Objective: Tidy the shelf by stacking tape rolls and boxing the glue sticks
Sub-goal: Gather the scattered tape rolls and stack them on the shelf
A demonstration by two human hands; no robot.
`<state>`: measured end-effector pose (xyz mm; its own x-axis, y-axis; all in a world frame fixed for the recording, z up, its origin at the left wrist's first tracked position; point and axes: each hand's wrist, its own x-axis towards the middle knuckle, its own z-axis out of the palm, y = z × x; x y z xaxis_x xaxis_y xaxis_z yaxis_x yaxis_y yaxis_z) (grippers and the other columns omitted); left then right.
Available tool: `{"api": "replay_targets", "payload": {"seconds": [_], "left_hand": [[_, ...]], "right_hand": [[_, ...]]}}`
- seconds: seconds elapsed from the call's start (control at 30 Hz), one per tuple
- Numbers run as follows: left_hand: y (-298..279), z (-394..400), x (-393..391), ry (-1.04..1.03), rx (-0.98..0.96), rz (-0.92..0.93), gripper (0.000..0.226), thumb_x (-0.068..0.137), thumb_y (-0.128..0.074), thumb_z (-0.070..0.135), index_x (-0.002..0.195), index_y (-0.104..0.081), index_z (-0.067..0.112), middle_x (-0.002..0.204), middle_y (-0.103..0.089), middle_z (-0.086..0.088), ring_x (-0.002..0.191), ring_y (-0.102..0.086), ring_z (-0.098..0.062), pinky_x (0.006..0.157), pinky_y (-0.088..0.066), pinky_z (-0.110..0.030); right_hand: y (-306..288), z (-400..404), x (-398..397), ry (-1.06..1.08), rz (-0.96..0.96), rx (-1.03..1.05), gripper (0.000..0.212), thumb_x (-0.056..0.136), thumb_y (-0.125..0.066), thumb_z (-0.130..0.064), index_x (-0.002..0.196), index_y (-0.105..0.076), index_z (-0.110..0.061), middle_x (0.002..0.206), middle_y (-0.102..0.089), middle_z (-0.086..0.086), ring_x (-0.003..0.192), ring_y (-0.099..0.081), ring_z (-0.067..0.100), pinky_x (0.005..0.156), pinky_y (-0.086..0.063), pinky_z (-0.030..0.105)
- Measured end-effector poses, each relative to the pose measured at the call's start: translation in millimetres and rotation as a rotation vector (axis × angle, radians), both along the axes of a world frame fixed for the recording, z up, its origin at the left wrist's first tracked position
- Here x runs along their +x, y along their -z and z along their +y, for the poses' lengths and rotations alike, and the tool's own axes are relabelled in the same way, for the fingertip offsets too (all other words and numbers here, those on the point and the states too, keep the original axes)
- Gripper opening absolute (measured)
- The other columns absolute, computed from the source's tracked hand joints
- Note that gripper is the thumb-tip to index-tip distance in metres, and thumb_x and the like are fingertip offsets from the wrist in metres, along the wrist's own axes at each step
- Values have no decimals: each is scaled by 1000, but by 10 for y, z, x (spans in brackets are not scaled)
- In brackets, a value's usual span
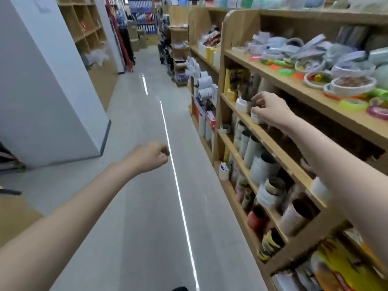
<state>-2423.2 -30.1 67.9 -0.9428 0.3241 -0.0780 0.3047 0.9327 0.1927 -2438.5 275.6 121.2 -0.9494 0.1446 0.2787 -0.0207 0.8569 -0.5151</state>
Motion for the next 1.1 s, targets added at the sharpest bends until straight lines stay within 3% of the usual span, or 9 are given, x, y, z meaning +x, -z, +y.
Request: {"api": "replay_targets", "payload": {"seconds": [0.1, 0.27, 0.37, 0.57, 0.7, 0.77, 0.83, 0.93, 1.1], "left_hand": [[18, 77, -1124, 5, 53, -16, 25, 92, -48, 18, 113, -61, 13, 119, -61, -4, 109, -55, -21, 86, -41, -27], [112, 321, -2814, 168, -17, -161, 29, 95, -46, 18, 121, -55, 11, 121, -58, -2, 104, -53, -16, 68, -30, -16], [26, 575, -3760, 257, -43, -116, 30, 95, -46, 17, 123, -54, 10, 126, -56, -4, 109, -55, -18, 78, -35, -19], [-315, 1604, -5381, 433, 324, 289, 29, 91, -50, 11, 119, -55, 10, 111, -55, -1, 102, -54, -16, 81, -39, -25], [-309, 2218, -6229, 649, 130, 433, 37, 89, -53, 16, 125, -52, 16, 126, -50, -2, 116, -47, -19, 96, -38, -33], [-345, 2423, -6574, 708, 105, 450, 37, 89, -52, 16, 125, -52, 16, 131, -48, -2, 120, -44, -21, 102, -35, -37], [-445, 2599, -6911, 739, 207, 455, 35, 88, -52, 13, 123, -55, 12, 129, -49, -5, 118, -45, -23, 100, -37, -41], [-646, 2886, -7390, 782, 388, 429, 32, 88, -54, 11, 120, -56, 8, 123, -51, -7, 112, -49, -23, 96, -40, -34], [-690, 3498, -7897, 959, 541, 309, 31, 93, -52, 20, 123, -53, 10, 121, -53, -4, 111, -49, -18, 92, -34, -23]], "right_hand": [[267, 19, -919, -110, -55, 275, 37, 88, -51, -17, 125, -49, -9, 127, -45, 17, 118, -39, 35, 99, -36, 44], [233, 533, -2267, -62, -85, 478, 37, 86, -55, -14, 122, -51, -10, 134, -38, 16, 120, -31, 34, 100, -34, 45], [-109, 859, -2843, 119, -6, 461, 38, 84, -55, -9, 122, -53, -5, 132, -39, 22, 119, -33, 39, 100, -28, 44], [-470, 1596, -3953, 393, 132, 366, 42, 82, -52, -20, 119, -54, -1, 126, -43, 26, 120, -34, 43, 100, -26, 42], [-561, 1906, -4713, 487, 174, 394, 39, 86, -55, -11, 124, -51, -4, 130, -40, 24, 120, -30, 40, 98, -30, 43], [-624, 2010, -5039, 526, 159, 400, 41, 86, -55, -13, 126, -49, -7, 131, -38, 23, 122, -28, 40, 98, -31, 45], [-687, 2123, -5309, 562, 132, 374, 42, 87, -54, -14, 128, -47, -9, 131, -37, 21, 123, -27, 40, 98, -31, 47], [-736, 2307, -5623, 588, 84, 334, 44, 87, -54, -15, 130, -43, -12, 131, -38, 19, 122, -28, 38, 100, -30, 46], [-652, 2413, -5908, 538, 98, 115, 42, 88, -59, -16, 127, -45, -13, 112, -58, 6, 104, -53, 18, 90, -38, 24]]}}
